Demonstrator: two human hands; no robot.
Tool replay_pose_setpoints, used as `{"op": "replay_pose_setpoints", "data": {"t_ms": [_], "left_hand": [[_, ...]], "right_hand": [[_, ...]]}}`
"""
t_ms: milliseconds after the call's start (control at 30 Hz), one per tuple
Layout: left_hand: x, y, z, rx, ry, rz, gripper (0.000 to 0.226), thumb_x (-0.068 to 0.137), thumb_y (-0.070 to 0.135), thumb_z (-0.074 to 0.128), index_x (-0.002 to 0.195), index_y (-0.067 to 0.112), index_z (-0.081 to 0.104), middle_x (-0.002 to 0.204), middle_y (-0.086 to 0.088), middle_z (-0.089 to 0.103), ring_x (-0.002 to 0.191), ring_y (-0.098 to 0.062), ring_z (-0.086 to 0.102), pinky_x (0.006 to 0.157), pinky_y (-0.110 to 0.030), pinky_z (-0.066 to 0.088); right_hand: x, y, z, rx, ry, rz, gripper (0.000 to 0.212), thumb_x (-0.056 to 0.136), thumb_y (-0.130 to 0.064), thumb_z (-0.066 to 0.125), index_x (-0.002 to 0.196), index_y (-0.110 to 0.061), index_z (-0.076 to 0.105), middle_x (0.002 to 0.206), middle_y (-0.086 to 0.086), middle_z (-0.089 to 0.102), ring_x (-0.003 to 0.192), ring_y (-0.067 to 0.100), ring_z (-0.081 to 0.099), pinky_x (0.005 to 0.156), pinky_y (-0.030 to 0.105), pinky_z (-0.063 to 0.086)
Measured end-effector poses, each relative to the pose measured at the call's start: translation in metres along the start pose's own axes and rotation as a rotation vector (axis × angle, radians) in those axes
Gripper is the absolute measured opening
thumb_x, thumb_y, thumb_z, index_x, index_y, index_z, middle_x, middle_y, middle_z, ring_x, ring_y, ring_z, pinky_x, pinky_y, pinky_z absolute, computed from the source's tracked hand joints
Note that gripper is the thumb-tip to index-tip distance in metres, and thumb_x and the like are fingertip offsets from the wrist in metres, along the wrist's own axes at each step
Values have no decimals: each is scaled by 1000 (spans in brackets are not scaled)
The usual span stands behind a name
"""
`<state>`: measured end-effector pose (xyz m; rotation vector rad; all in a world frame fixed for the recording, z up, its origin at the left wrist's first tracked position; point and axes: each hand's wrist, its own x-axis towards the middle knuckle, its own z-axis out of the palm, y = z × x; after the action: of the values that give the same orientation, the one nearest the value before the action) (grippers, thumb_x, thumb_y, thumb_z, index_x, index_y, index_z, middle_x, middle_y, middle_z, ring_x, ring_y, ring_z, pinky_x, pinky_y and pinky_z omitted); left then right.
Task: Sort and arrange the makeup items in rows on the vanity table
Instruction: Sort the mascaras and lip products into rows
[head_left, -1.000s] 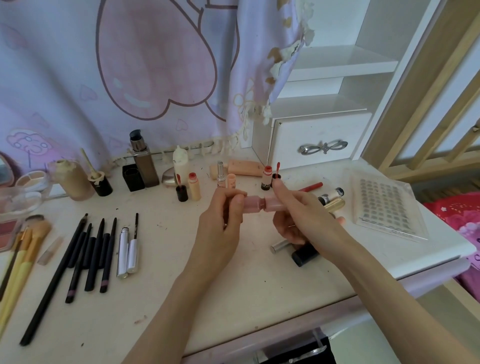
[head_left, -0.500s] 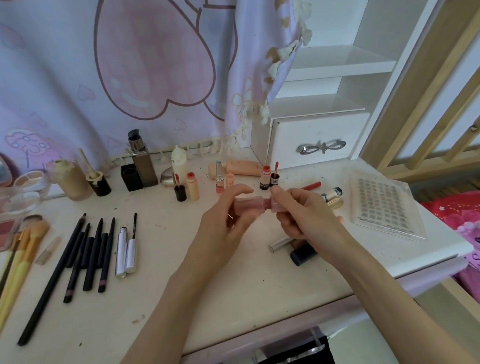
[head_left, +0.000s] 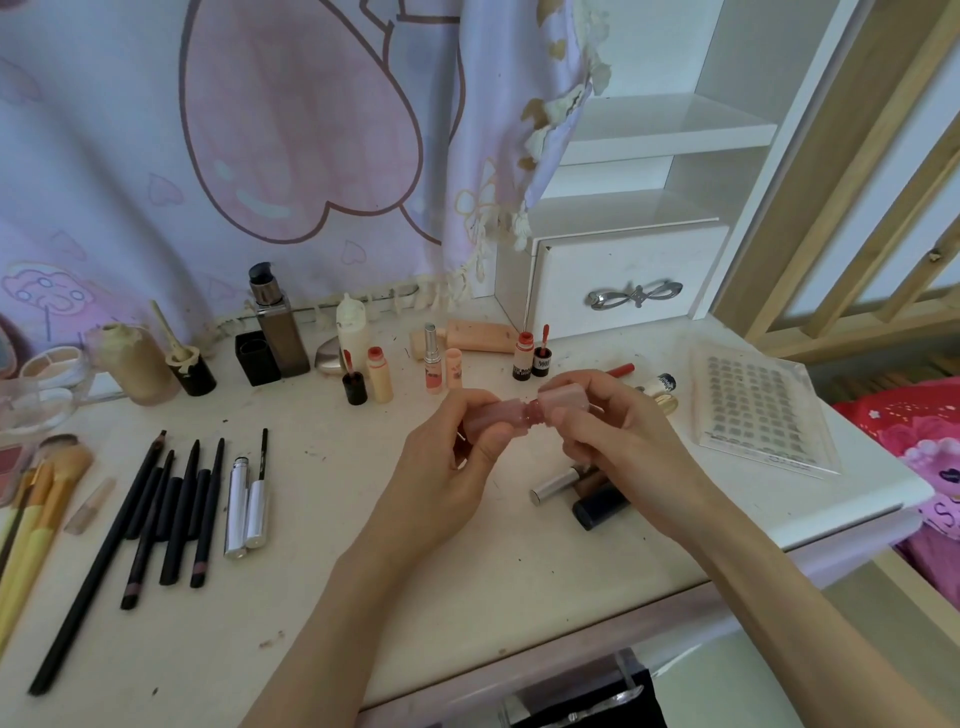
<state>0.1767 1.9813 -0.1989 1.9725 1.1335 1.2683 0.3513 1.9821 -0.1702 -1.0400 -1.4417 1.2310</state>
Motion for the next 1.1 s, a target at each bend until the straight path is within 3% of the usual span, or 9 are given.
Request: {"op": "replay_pose_setpoints", "data": {"t_ms": [133, 200, 300, 400, 567, 733, 900, 1000, 1100], "left_hand": [[-1, 2, 0, -23, -1, -18, 11, 86, 37, 47, 97, 34, 48, 78, 10, 55, 64, -6, 46, 56, -11, 35], [-1, 2, -2, -26, 26, -22, 11, 86, 35, 49, 97, 36, 47, 79, 13, 55, 65, -5, 48, 56, -10, 36], [-1, 1, -4, -9, 28, -14, 12, 89, 36, 51, 98, 38, 45, 83, 15, 56, 69, -3, 50, 59, -8, 38], [-1, 2, -3, 9, 15, -5, 17, 88, 30, 52, 97, 41, 43, 83, 17, 55, 68, 4, 50, 59, -6, 37], [-2, 2, -3, -14, 23, -35, 14, 85, 34, 50, 95, 42, 44, 81, 17, 56, 68, -4, 50, 58, -9, 38], [-2, 2, -2, 14, 10, -16, 13, 86, 35, 50, 95, 41, 44, 80, 16, 56, 67, -3, 50, 57, -7, 36], [-2, 2, -3, -10, 18, -37, 12, 85, 36, 49, 95, 41, 45, 82, 14, 57, 69, -10, 51, 57, -10, 38], [-2, 2, -3, -23, 25, -37, 11, 85, 38, 49, 96, 39, 47, 83, 4, 62, 68, -16, 52, 56, -14, 37], [-2, 2, -3, -20, 30, -22, 14, 86, 38, 49, 100, 35, 49, 85, 5, 61, 68, -17, 52, 56, -14, 37]], "right_hand": [[0, 4, 1, -14, -31, -18, 15, 76, -20, 61, 89, -26, 63, 76, -9, 54, 58, 2, 43, 52, 14, 37], [0, 1, 3, -24, -29, 36, 22, 80, -37, 70, 96, -25, 61, 72, -10, 53, 56, 3, 42, 51, 16, 37], [3, -3, 4, -138, 47, 152, 55, 71, -64, 55, 90, -13, 59, 52, -8, 43, 44, 7, 33, 41, 16, 29], [4, -6, 0, -57, 10, 209, 40, 86, -43, 56, 84, -3, 58, 49, -6, 34, 41, 8, 25, 39, 16, 23], [-1, -8, -5, 141, -83, 157, 15, 79, -16, 66, 94, -14, 65, 72, 3, 51, 57, 11, 39, 51, 22, 30], [0, -10, 5, 59, -5, 290, 49, 72, -54, 59, 87, -8, 60, 53, -4, 39, 42, 10, 29, 42, 20, 21], [-1, -13, -1, -3, -34, 113, 13, 84, -23, 63, 89, -12, 64, 66, -1, 51, 49, 9, 36, 47, 18, 31], [-2, -13, -5, -50, -88, 64, 13, 87, -11, 61, 98, -18, 63, 85, 7, 53, 60, 12, 40, 55, 23, 34], [-1, -15, -4, -121, -54, 97, 22, 82, -34, 65, 100, -23, 61, 74, -3, 56, 53, 8, 44, 50, 18, 37]]}}
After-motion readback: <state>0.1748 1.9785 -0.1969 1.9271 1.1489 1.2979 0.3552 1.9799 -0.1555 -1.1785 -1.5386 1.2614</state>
